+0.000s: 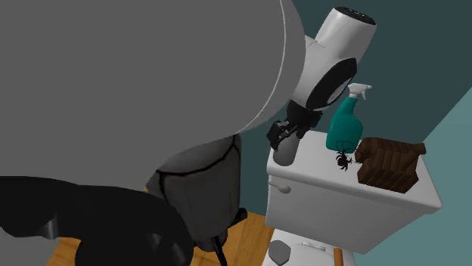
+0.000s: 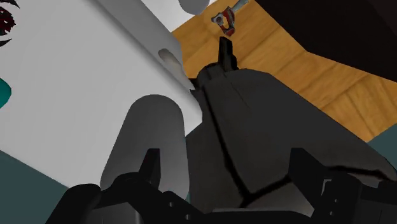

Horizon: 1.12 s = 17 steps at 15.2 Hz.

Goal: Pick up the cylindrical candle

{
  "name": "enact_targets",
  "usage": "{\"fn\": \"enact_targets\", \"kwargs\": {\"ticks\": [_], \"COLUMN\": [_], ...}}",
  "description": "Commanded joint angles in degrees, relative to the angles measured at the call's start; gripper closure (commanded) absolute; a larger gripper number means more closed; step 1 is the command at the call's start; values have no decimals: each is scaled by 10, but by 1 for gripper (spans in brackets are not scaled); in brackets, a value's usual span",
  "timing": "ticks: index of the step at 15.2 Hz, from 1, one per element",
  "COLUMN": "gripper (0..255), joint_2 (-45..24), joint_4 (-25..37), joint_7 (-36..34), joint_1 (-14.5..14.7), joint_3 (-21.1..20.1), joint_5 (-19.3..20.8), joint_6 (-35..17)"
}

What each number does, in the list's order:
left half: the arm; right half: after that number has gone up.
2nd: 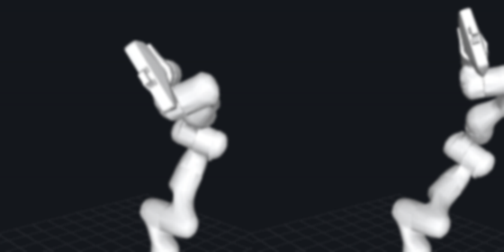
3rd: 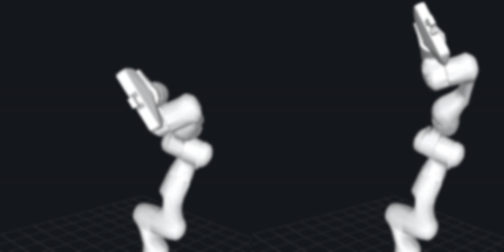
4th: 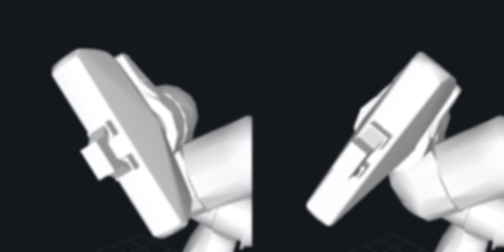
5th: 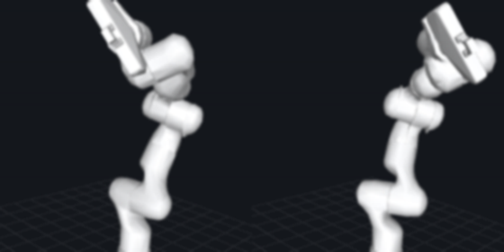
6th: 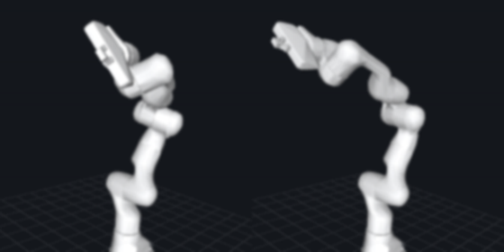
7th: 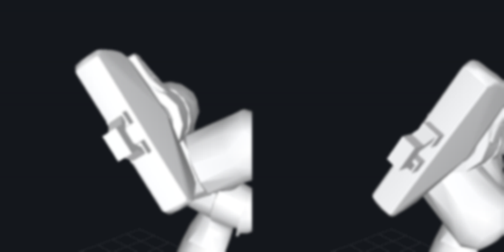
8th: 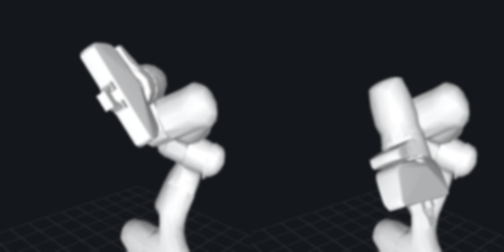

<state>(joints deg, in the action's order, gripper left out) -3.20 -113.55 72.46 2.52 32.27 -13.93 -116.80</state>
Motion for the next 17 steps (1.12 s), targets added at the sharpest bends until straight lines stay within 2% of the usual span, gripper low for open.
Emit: {"fn": "enact_targets", "kwargs": {"ticks": [1,4,5,14,15,17], "gripper": [0,0,0,0,255,255], "joint_2": [-62,-147,-158,-180,-181,-181], "joint_4": [51,136,148,118,119,119], "joint_7": [57,119,125,145,145,146], "joint_1": [-13,-46,-52,-56,-56,-57], "joint_3": [5,-5,-8,-16,-16,-16], "joint_5": [-43,-94,-99,-118,-119,-119], "joint_6": [11,38,41,-4,-4,-4]}}
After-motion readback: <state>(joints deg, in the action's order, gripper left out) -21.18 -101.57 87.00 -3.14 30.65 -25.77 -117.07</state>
